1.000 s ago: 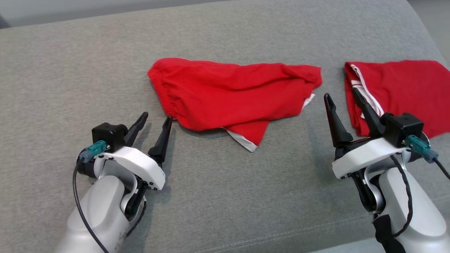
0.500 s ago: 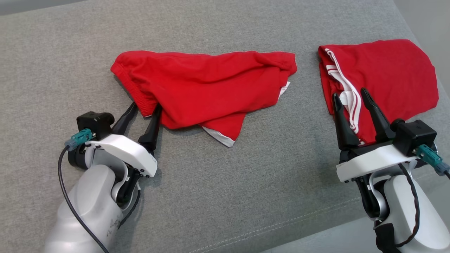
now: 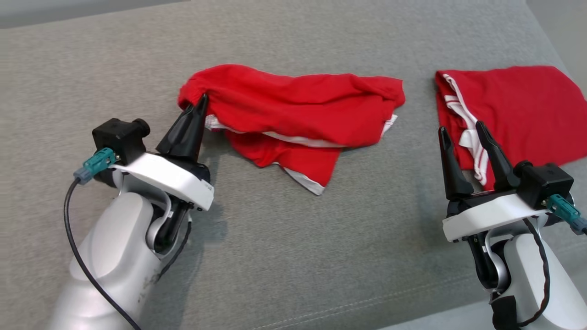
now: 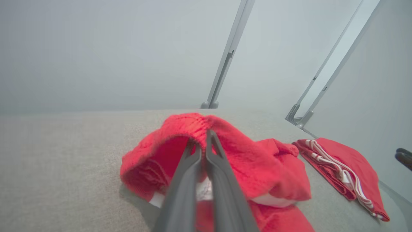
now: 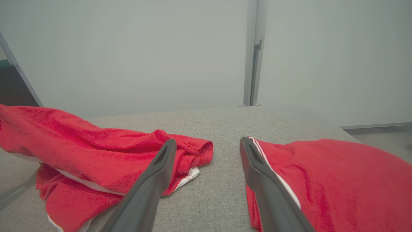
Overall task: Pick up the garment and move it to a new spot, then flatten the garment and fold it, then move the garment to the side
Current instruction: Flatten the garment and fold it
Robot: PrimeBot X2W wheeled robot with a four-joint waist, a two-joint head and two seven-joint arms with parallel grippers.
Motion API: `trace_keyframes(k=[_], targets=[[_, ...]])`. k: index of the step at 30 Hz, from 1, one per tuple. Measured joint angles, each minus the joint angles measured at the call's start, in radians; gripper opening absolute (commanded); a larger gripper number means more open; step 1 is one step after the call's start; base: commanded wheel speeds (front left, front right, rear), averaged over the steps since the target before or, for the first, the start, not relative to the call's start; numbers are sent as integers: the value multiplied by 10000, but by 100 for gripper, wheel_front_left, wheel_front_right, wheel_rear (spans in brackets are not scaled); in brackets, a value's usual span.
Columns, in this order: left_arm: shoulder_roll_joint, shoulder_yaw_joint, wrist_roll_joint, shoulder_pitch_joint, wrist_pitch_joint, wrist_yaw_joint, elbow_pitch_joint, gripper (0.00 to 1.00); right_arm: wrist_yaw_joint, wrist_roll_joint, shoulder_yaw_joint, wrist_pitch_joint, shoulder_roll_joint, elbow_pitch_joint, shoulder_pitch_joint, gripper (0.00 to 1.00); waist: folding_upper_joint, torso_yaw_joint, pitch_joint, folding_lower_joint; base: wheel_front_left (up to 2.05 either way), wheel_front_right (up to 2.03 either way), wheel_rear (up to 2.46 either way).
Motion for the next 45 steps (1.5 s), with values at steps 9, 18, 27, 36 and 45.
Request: trace_keyframes(k=[9, 18, 27, 36, 45], targets=[[-100, -232, 596, 911, 2, 0, -1239, 0, 0, 209, 276, -10, -21, 575, -5, 100, 0, 1321, -653, 0, 0, 0, 0], [-73, -782, 418, 1376, 566, 8, -1348, 0, 0, 387, 230, -10, -48, 988, 140, 100, 0, 2716, -1214, 0, 0, 0, 0], [314, -644, 186, 1808, 1413, 328, -1168, 0, 0, 387, 514, -10, 36, 1348, 140, 100, 0, 2908, -1171, 0, 0, 0, 0], [353, -443, 382, 629, 1181, 585, 245, 0, 0, 385, 627, -10, 35, 1544, -81, 100, 0, 2200, -735, 0, 0, 0, 0], [309, -288, 523, -311, 669, 610, 2633, 100, 0, 387, 650, -10, 84, 1549, -95, 100, 0, 1617, -181, 0, 0, 0, 0]])
